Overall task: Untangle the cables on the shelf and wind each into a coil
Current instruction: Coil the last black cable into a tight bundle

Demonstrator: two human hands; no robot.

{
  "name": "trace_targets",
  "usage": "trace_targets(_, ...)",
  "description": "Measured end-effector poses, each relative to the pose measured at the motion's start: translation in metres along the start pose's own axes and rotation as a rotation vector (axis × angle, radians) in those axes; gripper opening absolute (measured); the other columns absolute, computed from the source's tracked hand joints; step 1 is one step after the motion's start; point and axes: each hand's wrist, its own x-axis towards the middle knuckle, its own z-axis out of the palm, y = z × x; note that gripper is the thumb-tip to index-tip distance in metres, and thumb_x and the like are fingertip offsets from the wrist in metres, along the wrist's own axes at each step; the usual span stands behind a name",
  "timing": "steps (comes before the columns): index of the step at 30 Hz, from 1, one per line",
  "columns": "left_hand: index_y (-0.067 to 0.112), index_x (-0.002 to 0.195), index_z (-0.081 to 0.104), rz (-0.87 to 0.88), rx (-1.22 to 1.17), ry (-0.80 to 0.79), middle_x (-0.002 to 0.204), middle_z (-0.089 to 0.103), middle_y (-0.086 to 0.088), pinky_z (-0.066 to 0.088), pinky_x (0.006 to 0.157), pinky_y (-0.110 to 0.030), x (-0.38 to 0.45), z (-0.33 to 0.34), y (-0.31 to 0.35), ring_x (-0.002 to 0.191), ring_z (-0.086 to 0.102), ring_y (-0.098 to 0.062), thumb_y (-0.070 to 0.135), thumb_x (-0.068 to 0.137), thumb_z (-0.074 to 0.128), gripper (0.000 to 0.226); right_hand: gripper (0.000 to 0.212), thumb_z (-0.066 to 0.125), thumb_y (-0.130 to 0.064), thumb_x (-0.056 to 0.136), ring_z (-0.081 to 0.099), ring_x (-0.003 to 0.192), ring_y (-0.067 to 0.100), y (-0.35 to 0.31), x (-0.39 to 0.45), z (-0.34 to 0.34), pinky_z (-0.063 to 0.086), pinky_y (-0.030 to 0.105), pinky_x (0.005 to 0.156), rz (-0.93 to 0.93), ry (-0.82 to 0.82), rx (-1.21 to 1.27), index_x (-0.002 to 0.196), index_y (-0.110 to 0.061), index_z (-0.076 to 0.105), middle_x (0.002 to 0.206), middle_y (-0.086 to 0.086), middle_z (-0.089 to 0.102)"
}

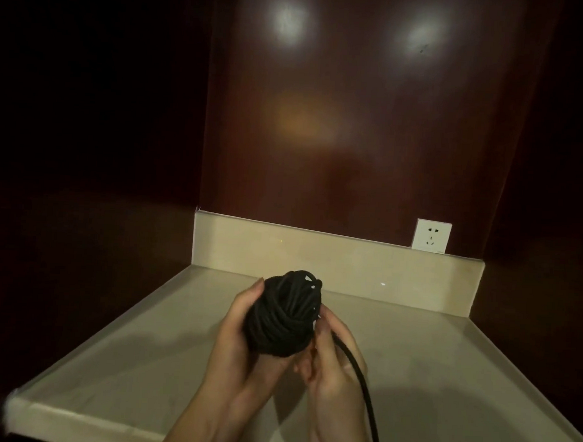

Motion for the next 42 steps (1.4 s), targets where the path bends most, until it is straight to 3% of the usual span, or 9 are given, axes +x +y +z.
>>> trace_targets(4, 0.017, 0.075, 0.082, 0.149, 0.058, 0.100, 0.082, 0.075, -0.007, 0.054, 0.055, -0.018, 0.007, -0.012, 0.005, 0.066, 0.070, -0.011, 0.018, 0.099, 0.044, 0.045, 0.031, 0.063, 0.012, 0.079, 0.035, 0.031, 0.016, -0.007, -0.010, 0.004, 0.032, 0.020, 0.037, -0.087, -0.001, -0.012, 0.059, -0.012, 0.066, 0.047, 0.013, 0.047)
trace_targets(8, 0.011, 0.122, 0.067, 0.346, 0.201, 0.282, 0.117, 0.069, -0.019, 0.048, 0.074, -0.031, 0.015, -0.030, 0.018, 0.091, 0.065, -0.021, 0.030, 0.096, 0.054, 0.036, 0.033, 0.059, 0.009, 0.084, 0.048, 0.033, 0.017, -0.002, -0.023, 0.001, 0.039, 0.020, 0.039, 0.084, -0.290, -0.178, 0.060, -0.012, 0.067, 0.058, 0.013, 0.064)
trace_targets(12, 0.018, 0.128, 0.058, 0.613, 0.591, 0.389, 0.111, 0.069, -0.004, 0.052, 0.062, -0.015, 0.010, -0.029, 0.013, 0.086, 0.068, -0.001, 0.022, 0.089, 0.067, 0.040, 0.013, 0.054, -0.047, 0.084, 0.062, 0.067, 0.000, -0.001, -0.037, -0.007, 0.046, 0.012, 0.066, -0.302, -0.548, -0.814, 0.094, -0.046, 0.063, 0.084, -0.020, 0.062)
trace_targets(16, 0.016, 0.128, 0.052, 0.743, 0.832, 0.344, 0.107, 0.064, 0.006, 0.051, 0.065, -0.009, 0.007, -0.028, 0.014, 0.089, 0.065, 0.008, 0.012, 0.091, 0.066, 0.040, 0.021, 0.052, -0.048, 0.095, 0.050, 0.056, 0.003, -0.015, -0.029, -0.021, 0.049, 0.019, 0.058, -0.750, -0.679, -1.242, 0.079, -0.035, 0.055, 0.074, -0.011, 0.041)
trace_targets(22, 0.039, 0.122, 0.053, 0.684, 1.306, 0.145, 0.107, 0.067, 0.020, 0.051, 0.078, -0.016, 0.009, -0.040, 0.008, 0.100, 0.067, -0.004, 0.043, 0.089, 0.070, 0.038, 0.011, 0.058, -0.044, 0.087, 0.064, 0.078, -0.006, -0.069, -0.020, -0.017, 0.046, 0.012, 0.072, -0.440, -0.816, -0.947, 0.076, -0.045, 0.059, 0.077, -0.025, 0.061)
trace_targets(27, 0.068, 0.128, 0.036, 0.584, 1.720, -0.172, 0.123, 0.050, 0.045, 0.040, 0.095, -0.011, 0.005, -0.028, 0.004, 0.118, 0.052, 0.012, 0.065, 0.087, 0.048, 0.043, 0.012, 0.057, -0.031, 0.093, 0.059, 0.052, 0.023, -0.094, -0.004, -0.014, 0.050, 0.033, 0.053, -0.371, -0.739, -0.629, 0.087, -0.032, 0.068, 0.067, 0.012, 0.062)
trace_targets(33, 0.044, 0.132, 0.055, 0.215, 1.311, -0.594, 0.122, 0.067, 0.010, 0.043, 0.094, -0.013, -0.014, -0.006, 0.009, 0.117, 0.060, -0.002, 0.024, 0.098, 0.064, 0.040, 0.028, 0.056, -0.029, 0.098, 0.046, 0.035, 0.017, -0.113, 0.017, -0.002, 0.044, 0.027, 0.042, -0.124, -0.728, -0.454, 0.083, -0.006, 0.061, 0.046, 0.007, 0.052)
trace_targets(37, 0.024, 0.113, 0.068, 0.152, 1.019, -0.441, 0.109, 0.070, -0.008, 0.047, 0.088, -0.023, -0.016, -0.002, 0.007, 0.107, 0.066, -0.022, 0.033, 0.082, 0.070, 0.032, 0.017, 0.053, -0.014, 0.099, 0.039, 0.035, 0.013, -0.121, 0.046, -0.004, 0.043, 0.024, 0.048, -0.141, -0.573, -0.449, 0.088, -0.003, 0.058, 0.045, 0.003, 0.047)
trace_targets(42, 0.016, 0.100, 0.072, 0.095, 0.694, -0.326, 0.097, 0.069, -0.013, 0.055, 0.080, -0.030, -0.020, 0.008, 0.000, 0.091, 0.067, -0.025, 0.068, 0.057, 0.083, 0.069, 0.009, 0.060, -0.002, 0.092, 0.040, 0.047, 0.011, -0.107, 0.059, -0.010, 0.043, 0.024, 0.055, 0.029, -0.463, -0.276, 0.097, -0.007, 0.056, 0.062, 0.002, 0.048)
